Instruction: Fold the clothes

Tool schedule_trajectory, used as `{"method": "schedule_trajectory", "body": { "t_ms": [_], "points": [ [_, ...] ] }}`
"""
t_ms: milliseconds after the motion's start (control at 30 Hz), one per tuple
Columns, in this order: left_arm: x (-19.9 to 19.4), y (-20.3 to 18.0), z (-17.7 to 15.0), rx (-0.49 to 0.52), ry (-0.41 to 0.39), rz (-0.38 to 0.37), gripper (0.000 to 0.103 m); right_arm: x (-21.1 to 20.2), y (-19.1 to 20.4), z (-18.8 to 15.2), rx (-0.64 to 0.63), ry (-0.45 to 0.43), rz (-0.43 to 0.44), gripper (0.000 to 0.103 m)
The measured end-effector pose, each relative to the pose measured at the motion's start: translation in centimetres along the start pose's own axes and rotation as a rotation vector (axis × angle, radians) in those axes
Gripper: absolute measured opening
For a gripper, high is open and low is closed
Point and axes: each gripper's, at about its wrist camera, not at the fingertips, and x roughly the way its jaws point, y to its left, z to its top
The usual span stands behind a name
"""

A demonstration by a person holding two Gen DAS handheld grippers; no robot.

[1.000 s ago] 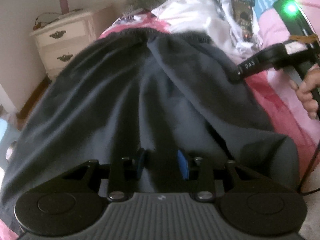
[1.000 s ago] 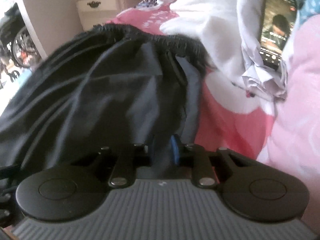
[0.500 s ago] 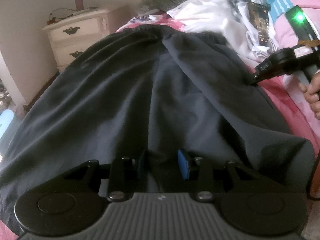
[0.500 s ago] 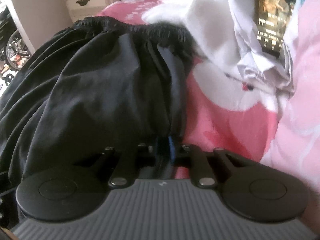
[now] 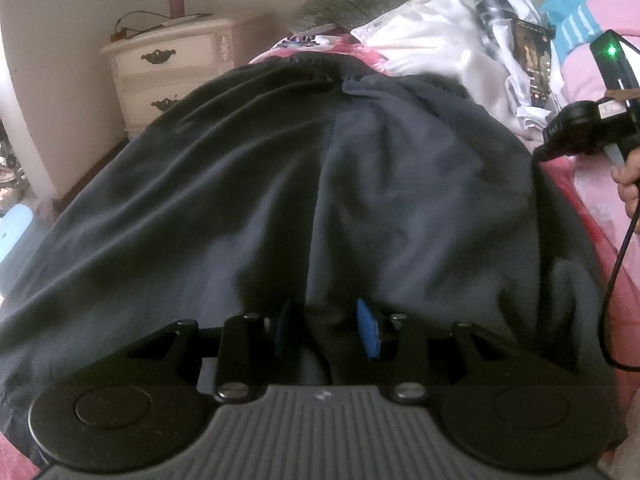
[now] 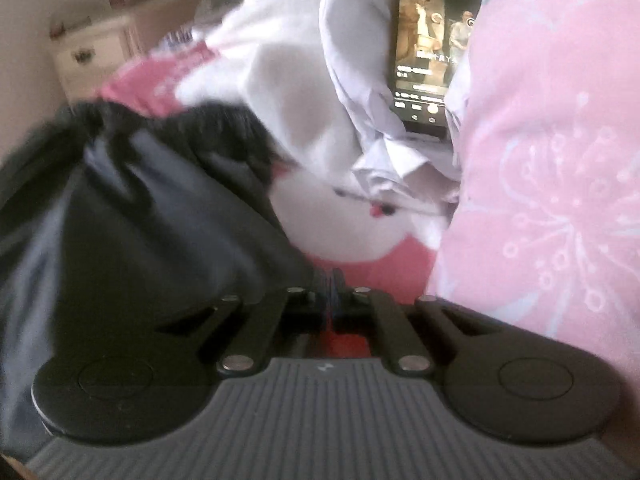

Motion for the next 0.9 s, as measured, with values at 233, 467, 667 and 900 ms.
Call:
{"method": "schedule_trajectory", "body": {
  "t_ms": [233, 467, 667, 900],
  "points": [
    [0.0, 0.3, -0.1, -0.022, -0.004, -0.01, 0.038, -3.9, 0.5, 1.5, -0.024, -0.091, 0.021, 0.01],
    [0.1, 1.0, -0.3, -0.052, -0.014, -0.039, 0.038, -2.6, 4.8, 6.3, -0.301, -0.206, 0.169, 0.022],
    [0.2, 1.6, -0.5, -0.081, -0.019, -0.071, 0.038, 4.3, 9.3, 10.5, -0.661, -0.127, 0.225, 0.022],
    [0.5, 2.2, -0.6, -0.108, -0.026, -0.101, 0.039, 6.3, 11.0, 12.0, -0.926, -0.053, 0.246, 0.022]
  ]
}}
